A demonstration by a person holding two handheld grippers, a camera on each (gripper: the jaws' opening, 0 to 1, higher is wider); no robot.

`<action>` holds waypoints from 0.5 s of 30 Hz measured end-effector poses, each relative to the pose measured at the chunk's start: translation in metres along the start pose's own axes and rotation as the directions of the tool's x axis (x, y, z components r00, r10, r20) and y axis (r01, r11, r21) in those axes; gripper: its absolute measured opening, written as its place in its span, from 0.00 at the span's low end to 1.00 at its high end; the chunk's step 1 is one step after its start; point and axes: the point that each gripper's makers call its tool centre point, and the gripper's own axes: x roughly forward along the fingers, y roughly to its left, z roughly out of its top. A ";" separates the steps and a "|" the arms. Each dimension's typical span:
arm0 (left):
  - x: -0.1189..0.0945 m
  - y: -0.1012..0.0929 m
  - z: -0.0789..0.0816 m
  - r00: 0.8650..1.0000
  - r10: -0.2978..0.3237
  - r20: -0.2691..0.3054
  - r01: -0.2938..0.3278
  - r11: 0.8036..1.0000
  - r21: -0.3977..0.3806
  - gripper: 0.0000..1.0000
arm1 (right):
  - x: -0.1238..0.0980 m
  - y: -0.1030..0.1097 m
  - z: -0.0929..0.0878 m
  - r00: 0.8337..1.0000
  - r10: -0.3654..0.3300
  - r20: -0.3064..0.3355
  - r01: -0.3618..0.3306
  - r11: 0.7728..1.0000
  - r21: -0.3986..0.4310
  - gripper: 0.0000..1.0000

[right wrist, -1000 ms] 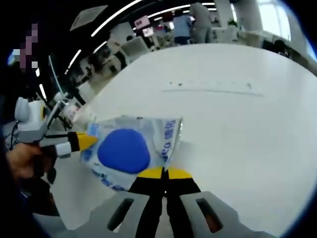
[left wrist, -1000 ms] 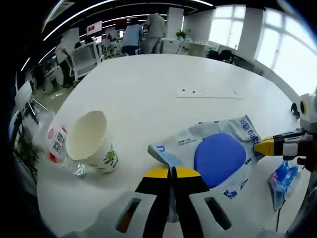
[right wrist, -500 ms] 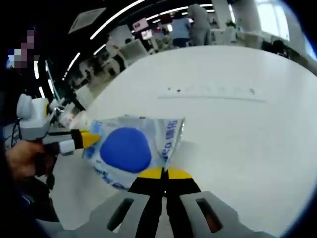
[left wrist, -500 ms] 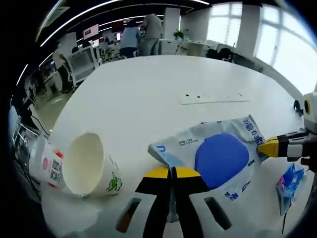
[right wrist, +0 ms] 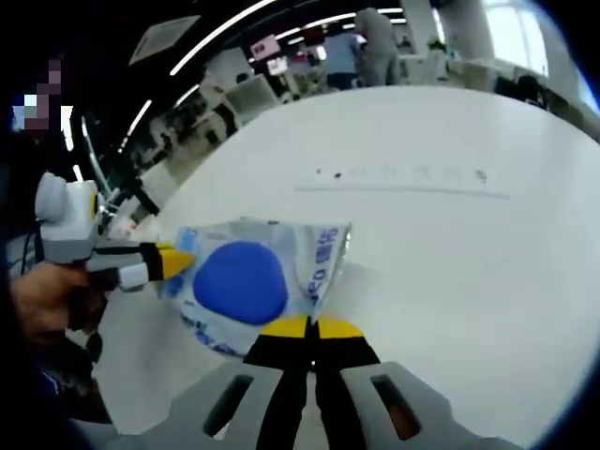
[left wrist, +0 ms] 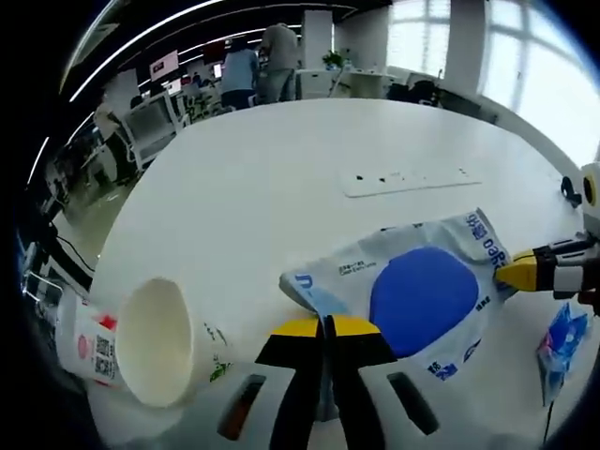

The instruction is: Arrange the tabletop items into an orderly group along one side of the table until the central work area is clear of visible clutter.

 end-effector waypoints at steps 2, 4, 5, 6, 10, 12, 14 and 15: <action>0.001 0.001 0.000 1.000 0.002 -0.002 -0.002 1.000 0.001 0.01 | 0.002 0.000 -0.001 1.000 0.000 -0.001 0.000 1.000 0.007 0.00; 0.001 0.000 -0.001 1.000 0.004 -0.015 -0.003 1.000 0.012 0.02 | 0.004 -0.001 -0.004 1.000 -0.003 -0.008 0.003 1.000 0.011 0.00; 0.002 0.001 -0.002 1.000 0.005 -0.020 -0.005 1.000 0.016 0.02 | 0.004 -0.002 -0.005 1.000 -0.003 -0.011 0.003 1.000 0.017 0.00; 0.003 0.001 -0.002 1.000 0.009 -0.023 -0.009 1.000 0.019 0.02 | 0.004 -0.002 -0.005 1.000 -0.002 -0.010 0.002 1.000 0.019 0.00; 0.004 0.004 -0.006 0.999 0.029 -0.043 -0.027 0.999 0.043 0.04 | 0.007 0.000 -0.006 1.000 0.001 -0.012 -0.001 1.000 0.021 0.00; 0.004 0.006 -0.008 0.998 0.037 -0.058 -0.034 0.998 0.056 0.05 | 0.007 0.001 -0.007 1.000 0.003 -0.012 -0.003 1.000 0.027 0.00; 0.005 0.008 -0.010 0.995 0.042 -0.085 -0.035 0.996 0.078 0.06 | 0.008 0.002 -0.009 1.000 0.000 -0.014 0.000 1.000 0.029 0.00; 0.005 0.008 -0.009 0.995 0.044 -0.085 -0.037 0.995 0.088 0.07 | 0.008 0.002 -0.010 1.000 0.000 -0.016 0.001 0.999 0.032 0.00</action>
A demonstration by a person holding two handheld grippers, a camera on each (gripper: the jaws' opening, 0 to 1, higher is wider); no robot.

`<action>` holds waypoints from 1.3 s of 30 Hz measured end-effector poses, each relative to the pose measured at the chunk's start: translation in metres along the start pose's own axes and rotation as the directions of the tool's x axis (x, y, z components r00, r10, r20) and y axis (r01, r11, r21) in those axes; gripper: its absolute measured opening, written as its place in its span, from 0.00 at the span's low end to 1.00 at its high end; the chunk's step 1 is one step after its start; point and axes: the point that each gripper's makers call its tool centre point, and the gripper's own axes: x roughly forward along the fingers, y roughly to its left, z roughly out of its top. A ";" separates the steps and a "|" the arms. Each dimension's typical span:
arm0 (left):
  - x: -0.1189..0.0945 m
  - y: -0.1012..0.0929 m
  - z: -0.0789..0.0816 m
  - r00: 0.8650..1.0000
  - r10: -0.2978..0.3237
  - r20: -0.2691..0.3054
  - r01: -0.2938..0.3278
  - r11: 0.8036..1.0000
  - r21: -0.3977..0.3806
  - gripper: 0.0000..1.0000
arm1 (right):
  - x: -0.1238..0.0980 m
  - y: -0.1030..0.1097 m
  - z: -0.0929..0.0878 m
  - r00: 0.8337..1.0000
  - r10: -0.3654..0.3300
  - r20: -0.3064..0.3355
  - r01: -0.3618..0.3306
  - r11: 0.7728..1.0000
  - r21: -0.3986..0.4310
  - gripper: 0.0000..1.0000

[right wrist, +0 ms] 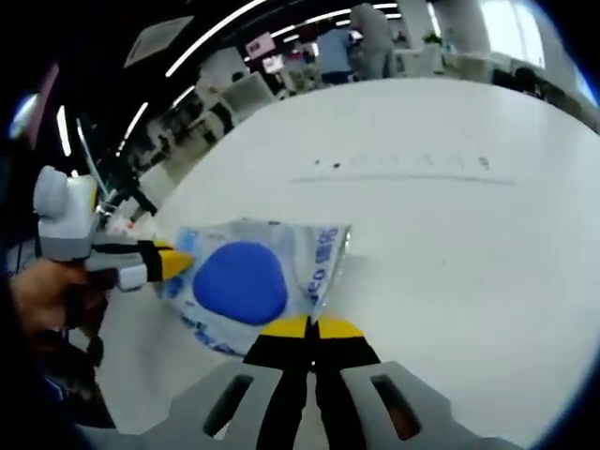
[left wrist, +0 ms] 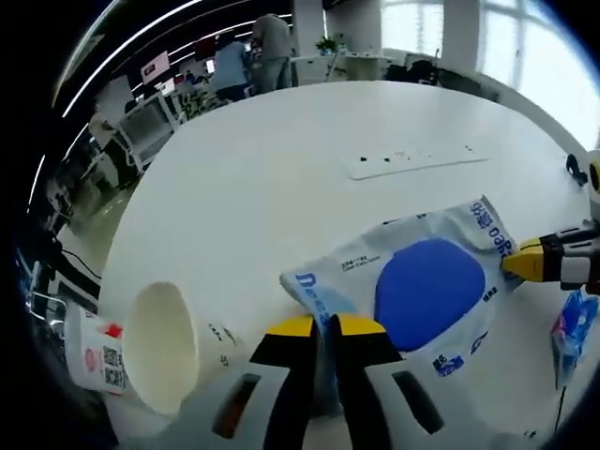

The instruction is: Arrange the tabletop items into an orderly group along one side of the table until the central work area is clear of visible clutter.

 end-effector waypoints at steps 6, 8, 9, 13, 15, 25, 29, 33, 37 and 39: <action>-0.004 0.004 0.007 1.000 0.025 0.008 -0.025 1.000 0.012 0.08 | 0.001 0.000 -0.003 1.000 0.002 0.010 -0.002 1.000 0.017 0.00; -0.005 0.006 0.006 0.999 0.044 -0.005 -0.044 0.998 0.043 0.09 | 0.001 0.000 -0.003 1.000 0.002 0.009 -0.002 1.000 0.022 0.00; -0.005 0.007 0.007 0.999 0.051 0.000 -0.051 0.998 0.044 0.10 | 0.001 0.000 -0.003 1.000 0.001 0.010 -0.002 1.000 0.021 0.00; -0.006 0.006 0.007 0.999 0.045 0.006 -0.045 0.998 0.036 0.12 | 0.003 0.001 -0.001 1.000 0.000 0.008 0.000 1.000 0.008 0.00; -0.006 0.008 0.006 0.999 0.053 -0.001 -0.053 0.998 0.044 0.13 | 0.003 0.002 0.000 1.000 0.001 0.006 -0.001 1.000 0.007 0.00; -0.012 0.007 0.008 0.998 0.061 0.008 -0.062 0.996 0.057 0.18 | 0.004 0.005 -0.001 1.000 0.001 -0.001 -0.001 1.000 -0.008 0.00; -0.015 0.007 0.011 0.998 0.064 0.016 -0.065 0.995 0.071 0.20 | 0.003 0.002 -0.004 1.000 -0.012 -0.010 0.012 0.999 -0.037 0.04; -0.019 0.007 0.012 0.998 0.064 0.021 -0.065 0.995 0.069 0.22 | 0.000 0.000 -0.003 1.000 -0.029 0.001 0.029 0.997 -0.067 0.10; -0.025 0.006 0.014 0.998 0.060 0.029 -0.062 0.996 0.067 0.23 | -0.003 -0.002 0.001 0.999 -0.033 0.023 0.035 0.997 -0.065 0.14; -0.028 0.006 0.014 0.998 0.061 0.034 -0.063 0.996 0.064 0.24 | -0.005 -0.003 0.003 0.999 -0.040 0.027 0.042 0.997 -0.072 0.16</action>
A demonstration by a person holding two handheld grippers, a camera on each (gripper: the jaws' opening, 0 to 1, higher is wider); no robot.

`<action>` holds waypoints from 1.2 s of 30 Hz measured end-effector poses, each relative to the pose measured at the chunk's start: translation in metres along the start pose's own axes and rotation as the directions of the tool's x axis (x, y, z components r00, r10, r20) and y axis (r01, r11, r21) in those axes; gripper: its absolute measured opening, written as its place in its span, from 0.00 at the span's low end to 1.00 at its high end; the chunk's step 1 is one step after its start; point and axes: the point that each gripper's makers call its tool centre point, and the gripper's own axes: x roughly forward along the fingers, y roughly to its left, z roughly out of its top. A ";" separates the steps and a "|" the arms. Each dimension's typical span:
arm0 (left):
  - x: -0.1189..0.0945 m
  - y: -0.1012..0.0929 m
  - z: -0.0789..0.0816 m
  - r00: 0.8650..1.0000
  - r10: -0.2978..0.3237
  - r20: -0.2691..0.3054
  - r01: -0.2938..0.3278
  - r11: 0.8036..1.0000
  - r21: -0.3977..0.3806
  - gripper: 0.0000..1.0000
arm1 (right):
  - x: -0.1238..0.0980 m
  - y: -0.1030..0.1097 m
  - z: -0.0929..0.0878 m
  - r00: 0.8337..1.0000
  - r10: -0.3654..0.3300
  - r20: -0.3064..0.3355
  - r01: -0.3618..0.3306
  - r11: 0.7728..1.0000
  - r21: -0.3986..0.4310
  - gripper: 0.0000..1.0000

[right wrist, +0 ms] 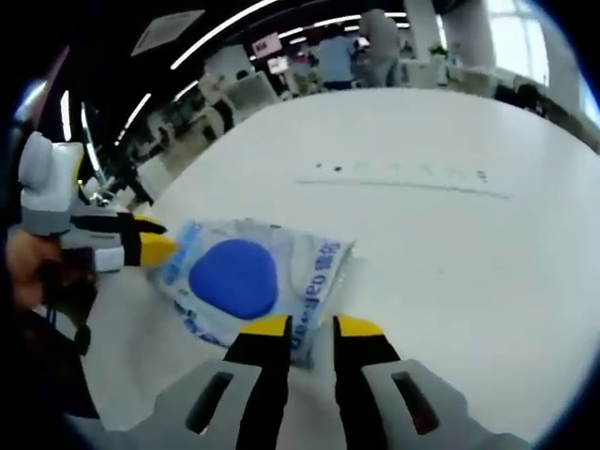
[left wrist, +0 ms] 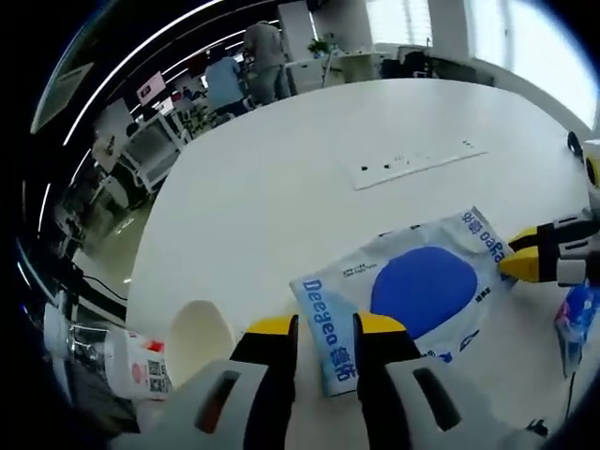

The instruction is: Arrange the tabletop items into an orderly group along one side of the table until the central work area is clear of visible clutter.

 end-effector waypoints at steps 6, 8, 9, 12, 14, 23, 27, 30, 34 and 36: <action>-0.007 -0.001 0.003 1.000 -0.013 0.026 0.014 1.000 -0.024 0.25 | -0.006 0.001 0.007 1.000 0.001 0.018 -0.001 1.000 0.008 0.19; -0.010 -0.002 0.003 0.999 -0.013 0.036 0.014 0.999 -0.033 0.26 | -0.008 0.001 0.009 1.000 -0.006 0.020 0.006 1.000 0.003 0.21; -0.011 -0.002 0.003 0.999 -0.016 0.042 0.018 0.999 -0.041 0.26 | -0.008 0.001 0.010 1.000 -0.006 0.021 0.006 1.000 0.003 0.23; -0.015 -0.004 0.006 0.996 -0.031 0.079 0.037 0.997 -0.073 0.29 | -0.011 0.004 0.013 1.000 -0.007 0.028 0.007 1.000 0.000 0.29; -0.019 -0.004 0.007 0.994 -0.037 0.098 0.045 0.996 -0.083 0.31 | -0.012 0.006 0.014 1.000 -0.005 0.031 0.006 1.000 -0.005 0.32; -0.039 -0.007 0.009 0.979 -0.069 0.193 0.093 0.989 -0.117 0.43 | -0.023 0.010 0.009 0.999 -0.007 0.041 0.008 1.000 -0.022 0.43; -0.050 -0.007 0.007 0.969 -0.076 0.237 0.109 0.985 -0.131 0.46 | -0.030 0.013 0.004 0.999 -0.001 0.047 0.002 1.000 -0.031 0.48; -0.061 -0.008 0.004 0.958 -0.085 0.275 0.130 0.980 -0.149 0.49 | -0.035 0.016 -0.001 0.999 0.006 0.048 -0.004 0.999 -0.041 0.52; -0.071 -0.010 -0.005 0.951 -0.084 0.296 0.139 0.975 -0.171 0.52 | -0.042 0.022 -0.007 0.998 0.017 0.056 -0.015 0.999 -0.033 0.59; -0.076 -0.014 -0.008 0.944 -0.097 0.315 0.159 0.971 -0.177 0.55 | -0.043 0.026 -0.011 0.998 0.023 0.053 -0.020 0.999 -0.049 0.63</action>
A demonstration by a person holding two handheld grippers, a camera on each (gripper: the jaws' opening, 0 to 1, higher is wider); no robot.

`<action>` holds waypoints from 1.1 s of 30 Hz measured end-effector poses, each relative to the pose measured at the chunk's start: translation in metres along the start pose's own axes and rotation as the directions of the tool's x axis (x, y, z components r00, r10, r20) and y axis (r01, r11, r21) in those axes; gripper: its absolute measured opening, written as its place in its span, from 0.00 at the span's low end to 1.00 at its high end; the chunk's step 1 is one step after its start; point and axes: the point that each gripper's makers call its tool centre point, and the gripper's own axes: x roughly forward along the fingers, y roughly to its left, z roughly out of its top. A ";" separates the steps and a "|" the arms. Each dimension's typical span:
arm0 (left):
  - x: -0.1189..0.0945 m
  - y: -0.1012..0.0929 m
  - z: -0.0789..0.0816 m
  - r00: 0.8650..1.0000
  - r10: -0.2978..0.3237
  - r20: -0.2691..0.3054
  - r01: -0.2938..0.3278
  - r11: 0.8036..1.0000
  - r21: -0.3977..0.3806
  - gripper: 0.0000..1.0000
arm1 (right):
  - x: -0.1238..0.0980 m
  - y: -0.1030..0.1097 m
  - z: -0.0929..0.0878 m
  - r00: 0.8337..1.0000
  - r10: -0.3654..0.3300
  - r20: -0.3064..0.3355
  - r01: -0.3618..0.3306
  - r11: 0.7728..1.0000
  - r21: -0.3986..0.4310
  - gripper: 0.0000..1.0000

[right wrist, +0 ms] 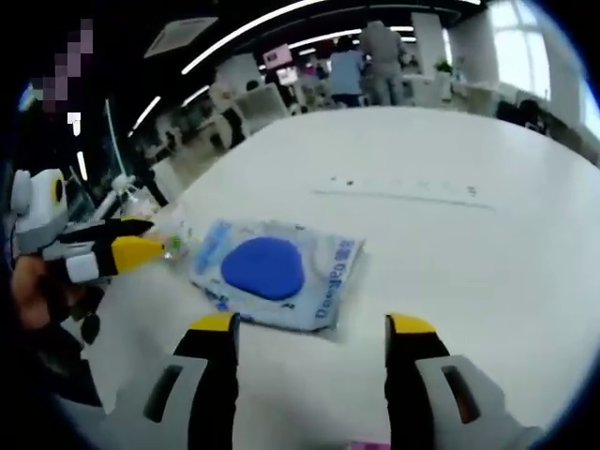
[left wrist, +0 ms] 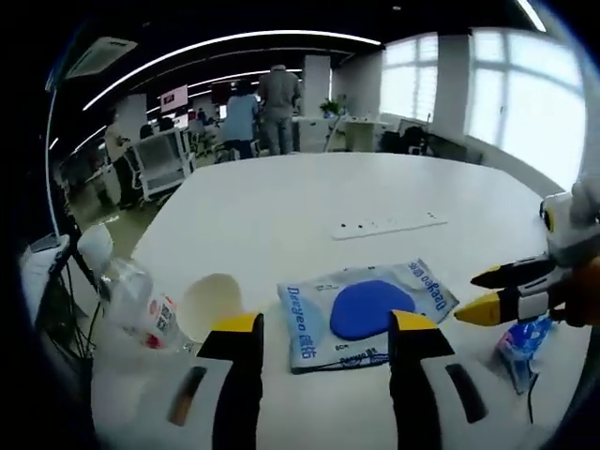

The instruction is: Arrange the tabletop items into an orderly group along one side of the table until the central work area is clear of visible clutter.

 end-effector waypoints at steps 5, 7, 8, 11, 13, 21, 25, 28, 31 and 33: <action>-0.013 -0.009 -0.004 0.998 -0.038 0.044 0.039 0.999 -0.021 0.60 | -0.005 0.011 -0.006 1.000 0.019 -0.006 -0.019 1.000 -0.020 0.72; -0.017 -0.010 -0.005 0.998 -0.041 0.051 0.043 0.999 -0.026 0.62 | -0.008 0.015 -0.009 1.000 0.027 -0.011 -0.027 0.999 -0.031 0.74; -0.020 -0.010 -0.006 0.998 -0.045 0.054 0.046 0.999 -0.029 0.64 | -0.010 0.017 -0.011 0.999 0.030 -0.014 -0.030 0.999 -0.039 0.76; -0.027 -0.008 -0.009 0.997 -0.039 0.063 0.041 0.998 -0.040 0.66 | -0.014 0.019 -0.015 0.999 0.032 -0.017 -0.033 0.998 -0.050 0.79; -0.030 -0.008 -0.008 0.996 -0.043 0.076 0.047 0.997 -0.060 0.66 | -0.017 0.022 -0.017 0.999 0.035 -0.019 -0.036 0.998 -0.052 0.80; -0.042 -0.010 -0.020 0.996 -0.054 0.069 0.057 0.997 -0.042 0.73 | -0.028 0.031 -0.025 0.999 0.030 -0.031 -0.033 0.993 -0.112 0.97; -0.051 -0.015 -0.026 0.993 -0.073 0.089 0.078 0.996 -0.053 0.79 | -0.034 0.035 -0.029 0.999 0.039 -0.037 -0.044 0.992 -0.121 0.98; -0.057 -0.014 -0.031 0.992 -0.080 0.094 0.084 0.995 -0.046 0.82 | -0.041 0.040 -0.031 0.998 0.049 -0.032 -0.053 0.989 -0.138 1.00; -0.066 -0.013 -0.033 0.989 -0.089 0.116 0.098 0.993 -0.072 0.86 | -0.048 0.041 -0.033 0.998 0.051 -0.032 -0.055 0.986 -0.158 1.00; -0.070 -0.014 -0.038 0.989 -0.100 0.114 0.109 0.991 -0.081 0.87 | -0.052 0.041 -0.037 0.998 0.054 -0.040 -0.060 0.983 -0.172 1.00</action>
